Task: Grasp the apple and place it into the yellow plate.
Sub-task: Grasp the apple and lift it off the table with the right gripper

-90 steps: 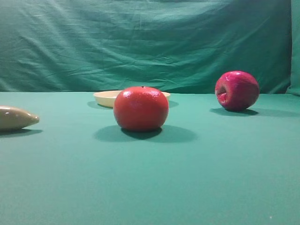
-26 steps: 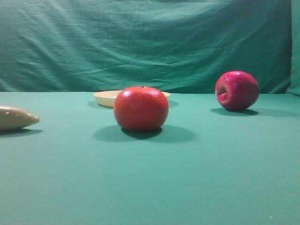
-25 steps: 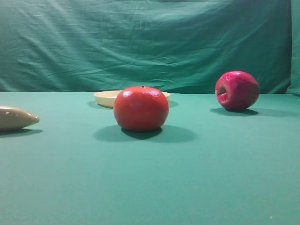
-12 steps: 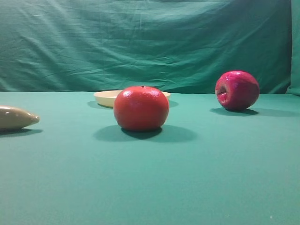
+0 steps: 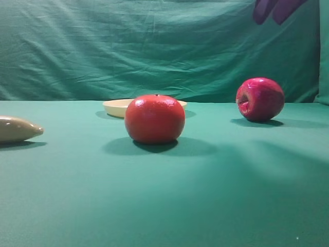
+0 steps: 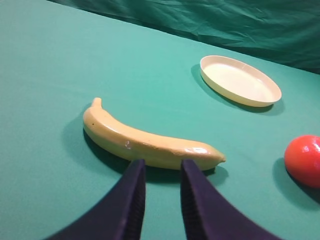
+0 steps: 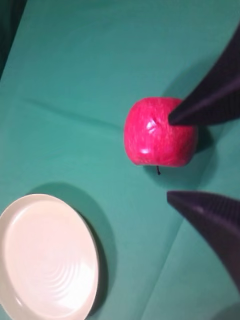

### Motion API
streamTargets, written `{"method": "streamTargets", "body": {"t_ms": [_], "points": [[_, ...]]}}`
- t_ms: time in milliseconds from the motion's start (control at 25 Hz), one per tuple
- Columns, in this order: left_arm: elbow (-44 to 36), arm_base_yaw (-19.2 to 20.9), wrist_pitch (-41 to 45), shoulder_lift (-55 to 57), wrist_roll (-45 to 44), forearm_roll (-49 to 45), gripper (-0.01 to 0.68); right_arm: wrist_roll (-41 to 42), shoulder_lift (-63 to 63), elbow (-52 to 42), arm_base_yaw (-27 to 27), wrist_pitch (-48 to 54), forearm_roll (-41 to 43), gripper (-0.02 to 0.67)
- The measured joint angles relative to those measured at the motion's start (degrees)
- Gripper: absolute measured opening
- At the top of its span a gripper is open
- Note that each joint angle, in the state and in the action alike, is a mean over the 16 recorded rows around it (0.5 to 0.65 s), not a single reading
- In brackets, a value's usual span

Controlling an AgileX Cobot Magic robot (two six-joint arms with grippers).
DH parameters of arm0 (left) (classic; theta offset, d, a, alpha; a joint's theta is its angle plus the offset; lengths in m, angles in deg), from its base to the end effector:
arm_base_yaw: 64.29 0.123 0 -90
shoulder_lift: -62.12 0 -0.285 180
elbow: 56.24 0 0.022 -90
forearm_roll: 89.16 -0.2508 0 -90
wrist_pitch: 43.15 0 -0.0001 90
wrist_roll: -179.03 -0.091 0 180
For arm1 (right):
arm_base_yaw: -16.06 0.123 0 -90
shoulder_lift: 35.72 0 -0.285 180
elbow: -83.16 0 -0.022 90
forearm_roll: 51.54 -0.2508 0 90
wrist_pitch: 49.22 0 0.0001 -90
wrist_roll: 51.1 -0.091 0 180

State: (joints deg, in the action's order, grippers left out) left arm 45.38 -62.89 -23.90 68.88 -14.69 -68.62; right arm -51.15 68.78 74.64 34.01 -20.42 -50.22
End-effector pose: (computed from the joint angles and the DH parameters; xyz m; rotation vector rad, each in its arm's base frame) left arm 0.0532 -0.0093 0.1789 -0.0299 1.8030 -0.1587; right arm 0.3494 0.1121 0.2495 -0.4056 2.4450 0.1120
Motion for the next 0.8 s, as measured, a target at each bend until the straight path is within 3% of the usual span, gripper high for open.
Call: {"method": "streamTargets", "body": {"t_ms": [120,360,800], "points": [[0.00,0.00,0.00,0.00,0.00,0.00,0.157,-1.72,2.76,0.25,-0.62,-1.21,0.08,0.640],[0.00,0.00,0.00,0.00,0.00,0.00,0.157,-5.00,8.20,0.32,-1.98,-4.75,0.37,0.641],[0.00,0.00,0.00,0.00,0.00,0.00,0.157,-6.90,12.59,1.37,-3.18,-8.81,0.60,0.508]]}}
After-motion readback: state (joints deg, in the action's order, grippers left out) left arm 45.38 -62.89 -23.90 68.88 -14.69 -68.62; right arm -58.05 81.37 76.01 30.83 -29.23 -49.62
